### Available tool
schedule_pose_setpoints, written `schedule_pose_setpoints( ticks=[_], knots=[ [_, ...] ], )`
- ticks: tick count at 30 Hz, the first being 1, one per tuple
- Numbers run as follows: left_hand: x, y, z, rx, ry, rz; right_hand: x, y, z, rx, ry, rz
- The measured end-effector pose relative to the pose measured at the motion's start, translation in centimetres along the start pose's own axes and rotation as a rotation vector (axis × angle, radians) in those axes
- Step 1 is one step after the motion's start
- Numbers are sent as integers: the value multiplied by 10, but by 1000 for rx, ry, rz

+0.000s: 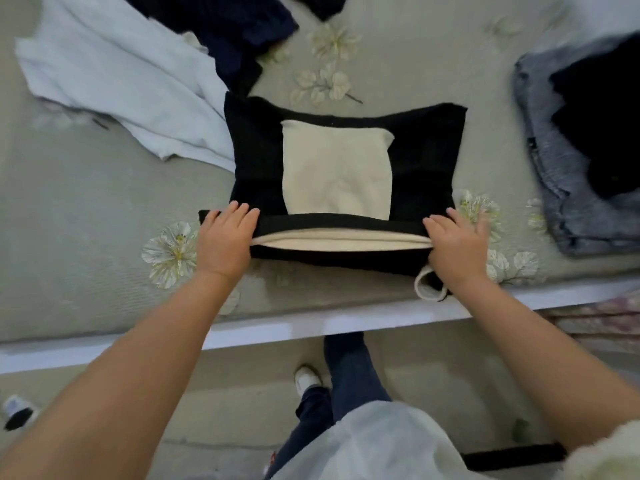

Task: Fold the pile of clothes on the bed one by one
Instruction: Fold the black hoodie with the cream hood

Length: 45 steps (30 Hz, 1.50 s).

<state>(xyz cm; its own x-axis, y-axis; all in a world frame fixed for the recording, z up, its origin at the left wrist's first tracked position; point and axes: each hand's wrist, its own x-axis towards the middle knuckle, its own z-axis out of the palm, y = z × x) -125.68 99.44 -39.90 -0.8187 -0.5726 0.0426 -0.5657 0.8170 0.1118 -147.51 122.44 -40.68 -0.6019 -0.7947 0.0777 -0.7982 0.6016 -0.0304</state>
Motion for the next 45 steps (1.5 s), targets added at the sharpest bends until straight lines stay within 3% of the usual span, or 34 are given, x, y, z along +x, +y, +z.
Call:
schedule_pose_setpoints(
  ticks=[5,11,13,15,16,18,22,24,26,28,30,32,34,38,45],
  knots=[
    [103,-4,-14,28,31,-24,122,30,-10,-155,-233,-76],
    [208,-8,-8,133,48,40,253,61,1,-328,-505,-568],
    [238,-19,6,232,-24,-22,290,61,12,-376,-534,-643],
    [267,-31,15,376,-246,-179,322,57,27,-422,-526,-663],
    [280,-38,19,436,-326,-228,337,55,35,-451,-518,-655],
    [298,-49,32,452,-325,-256,359,51,50,-476,-497,-543],
    [316,-47,62,1,-13,-316,372,54,65,-244,-304,-86],
    [304,-28,76,-106,40,-181,354,48,74,-103,-159,-85],
    [280,-11,95,-109,24,-57,328,40,91,-8,-62,-202],
    [260,-6,113,-83,-74,-90,307,40,106,-44,-237,-161],
    [252,-10,128,-74,-164,-188,303,57,119,-115,-445,34],
    [254,-14,137,-76,-196,-201,305,76,127,-184,-500,149],
    [262,-11,140,-117,-178,-172,308,88,127,-191,-408,113],
    [277,3,141,-110,-144,-138,306,108,114,-67,-2,58],
    [283,7,163,-14,-284,-178,292,116,152,-98,-265,152]
  ],
)
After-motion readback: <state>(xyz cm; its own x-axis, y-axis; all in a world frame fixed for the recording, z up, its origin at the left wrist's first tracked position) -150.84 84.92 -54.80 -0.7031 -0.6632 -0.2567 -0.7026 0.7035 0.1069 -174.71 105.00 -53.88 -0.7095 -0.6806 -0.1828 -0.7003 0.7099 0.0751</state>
